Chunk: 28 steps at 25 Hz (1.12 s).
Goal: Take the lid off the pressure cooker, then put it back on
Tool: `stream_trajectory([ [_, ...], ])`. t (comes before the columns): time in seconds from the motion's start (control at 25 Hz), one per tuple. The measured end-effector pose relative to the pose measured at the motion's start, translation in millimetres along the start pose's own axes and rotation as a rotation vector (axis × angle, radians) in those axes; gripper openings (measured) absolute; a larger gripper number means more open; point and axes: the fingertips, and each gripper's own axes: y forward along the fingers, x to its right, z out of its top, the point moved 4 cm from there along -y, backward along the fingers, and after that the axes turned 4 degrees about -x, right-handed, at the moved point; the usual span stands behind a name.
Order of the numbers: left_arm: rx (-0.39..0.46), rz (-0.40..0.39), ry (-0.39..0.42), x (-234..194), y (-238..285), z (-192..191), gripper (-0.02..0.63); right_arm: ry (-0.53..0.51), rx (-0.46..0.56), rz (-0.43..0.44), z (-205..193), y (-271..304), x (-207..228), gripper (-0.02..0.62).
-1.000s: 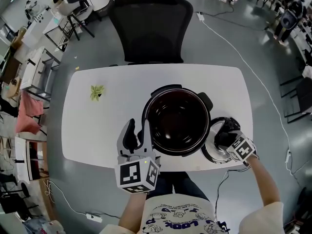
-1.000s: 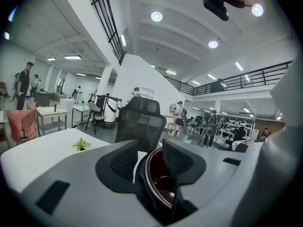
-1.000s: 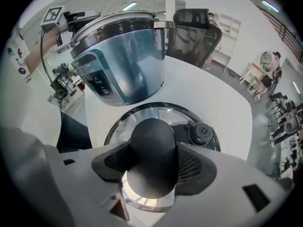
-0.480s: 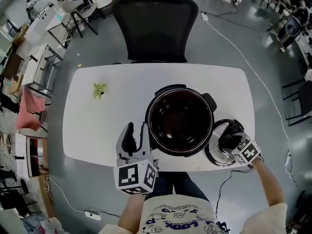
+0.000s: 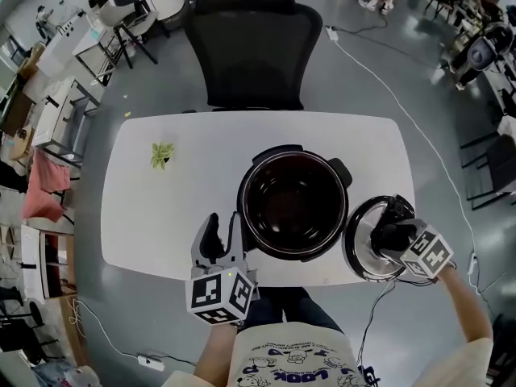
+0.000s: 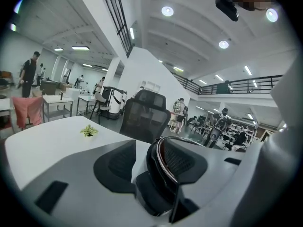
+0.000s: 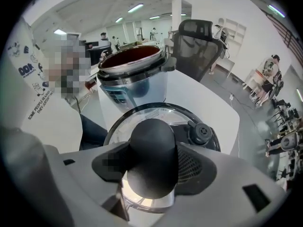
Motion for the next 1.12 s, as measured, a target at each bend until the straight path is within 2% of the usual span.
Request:
stream_trajectory([
  [0.2, -0.033, -0.019, -0.077, -3, -3, -14, 0.202, -0.026, 0.009, 0.004, 13, -39, -1, 0.295],
  [0.72, -0.058, -0.020, -0.169, -7, -20, -28, 0.216, -0.139, 0.063, 0.017, 70, -131, -10, 0.295],
  [0.88, -0.064, -0.015, -0.198, -11, -24, -31, 0.219, -0.170, 0.105, 0.029, 101, -144, -17, 0.295],
  [1.12, -0.108, -0.040, -0.325, -14, -21, -45, 0.232, -0.272, 0.121, 0.066, 151, -139, -36, 0.295],
])
